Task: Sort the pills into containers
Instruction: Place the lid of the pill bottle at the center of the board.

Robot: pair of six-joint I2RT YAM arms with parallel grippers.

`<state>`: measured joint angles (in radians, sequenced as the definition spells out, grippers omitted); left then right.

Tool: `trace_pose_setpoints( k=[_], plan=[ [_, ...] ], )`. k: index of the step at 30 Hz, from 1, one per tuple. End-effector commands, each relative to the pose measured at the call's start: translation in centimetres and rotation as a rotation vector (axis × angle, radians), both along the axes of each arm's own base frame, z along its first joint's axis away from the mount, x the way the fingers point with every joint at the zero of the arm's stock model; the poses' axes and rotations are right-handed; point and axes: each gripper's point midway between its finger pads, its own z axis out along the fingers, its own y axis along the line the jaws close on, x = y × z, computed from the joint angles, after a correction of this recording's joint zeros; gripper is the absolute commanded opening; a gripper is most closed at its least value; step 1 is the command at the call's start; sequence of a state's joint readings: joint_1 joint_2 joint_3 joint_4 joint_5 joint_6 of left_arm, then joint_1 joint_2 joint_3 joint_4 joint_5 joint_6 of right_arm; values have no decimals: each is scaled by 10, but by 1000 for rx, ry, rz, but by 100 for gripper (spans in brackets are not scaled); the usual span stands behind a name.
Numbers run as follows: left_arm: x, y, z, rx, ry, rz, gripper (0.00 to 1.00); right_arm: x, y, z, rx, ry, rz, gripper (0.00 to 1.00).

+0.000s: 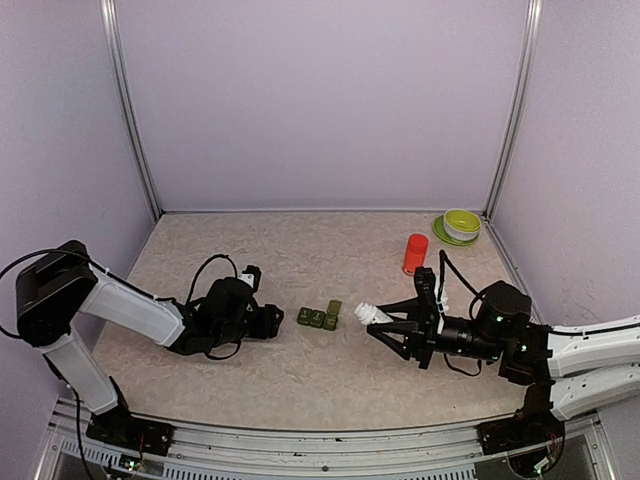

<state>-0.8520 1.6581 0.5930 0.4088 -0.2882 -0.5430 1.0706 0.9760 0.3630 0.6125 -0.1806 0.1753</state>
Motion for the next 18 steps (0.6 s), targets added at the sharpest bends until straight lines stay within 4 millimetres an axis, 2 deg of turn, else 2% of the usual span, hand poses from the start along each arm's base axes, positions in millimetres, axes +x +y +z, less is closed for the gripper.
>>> trace_pose_setpoints(
  k=[1,9,18],
  plan=[
    [14,-14,22,-31,-24,-50,69,5,4,-4,2,-26,4,20],
    [29,-32,25,-74,10,-131,76,27,7,-26,-32,-7,-13,19],
    [26,-58,23,-106,49,-250,76,55,10,-41,-72,20,-17,18]
  ],
)
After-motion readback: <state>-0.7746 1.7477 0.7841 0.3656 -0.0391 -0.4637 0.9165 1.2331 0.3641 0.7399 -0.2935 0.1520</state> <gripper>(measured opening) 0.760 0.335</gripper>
